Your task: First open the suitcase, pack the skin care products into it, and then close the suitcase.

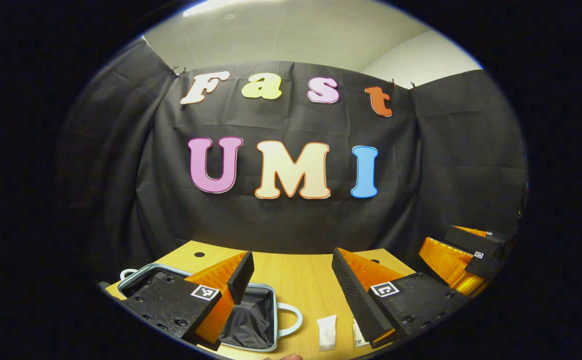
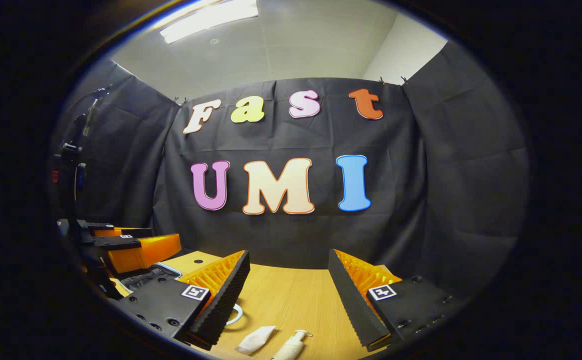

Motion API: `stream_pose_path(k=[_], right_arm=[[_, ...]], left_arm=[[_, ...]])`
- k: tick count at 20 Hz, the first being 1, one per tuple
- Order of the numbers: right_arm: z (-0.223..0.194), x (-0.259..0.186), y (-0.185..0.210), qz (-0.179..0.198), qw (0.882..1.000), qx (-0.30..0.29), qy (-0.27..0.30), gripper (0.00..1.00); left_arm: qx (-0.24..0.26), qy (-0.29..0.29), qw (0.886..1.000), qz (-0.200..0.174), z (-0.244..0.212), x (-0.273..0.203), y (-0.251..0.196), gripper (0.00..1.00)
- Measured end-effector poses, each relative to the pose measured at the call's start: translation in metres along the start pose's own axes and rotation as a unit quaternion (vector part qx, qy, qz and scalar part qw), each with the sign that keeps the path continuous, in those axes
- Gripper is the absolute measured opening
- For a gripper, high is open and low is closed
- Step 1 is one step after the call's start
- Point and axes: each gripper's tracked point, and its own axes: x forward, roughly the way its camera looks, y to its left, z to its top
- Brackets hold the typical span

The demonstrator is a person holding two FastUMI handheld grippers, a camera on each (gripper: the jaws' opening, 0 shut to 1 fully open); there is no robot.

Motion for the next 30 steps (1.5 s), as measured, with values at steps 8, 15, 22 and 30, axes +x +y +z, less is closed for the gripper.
stream_pose_path(k=[8, 15, 22, 30], right_arm=[[-0.039, 0.006, -0.017, -0.022, 0.998, -0.004, 0.061, 1.0], [-0.048, 0.0, -0.042, -0.039, 0.996, -0.027, 0.08, 0.99], [-0.065, -0.005, -0.053, -0.035, 0.992, -0.047, 0.11, 1.0], [-0.124, 0.004, -0.055, -0.017, 0.981, -0.024, 0.192, 1.0]], left_arm=[[0.002, 0.145, 0.987, -0.065, -0.11, 0.027, -0.045, 0.93], [0.001, 0.244, 0.966, -0.09, -0.202, 0.033, -0.073, 0.93], [-0.014, 0.328, 0.941, -0.085, -0.284, 0.039, -0.099, 0.88], [-0.073, 0.392, 0.915, -0.064, -0.346, 0.041, -0.102, 0.46]])
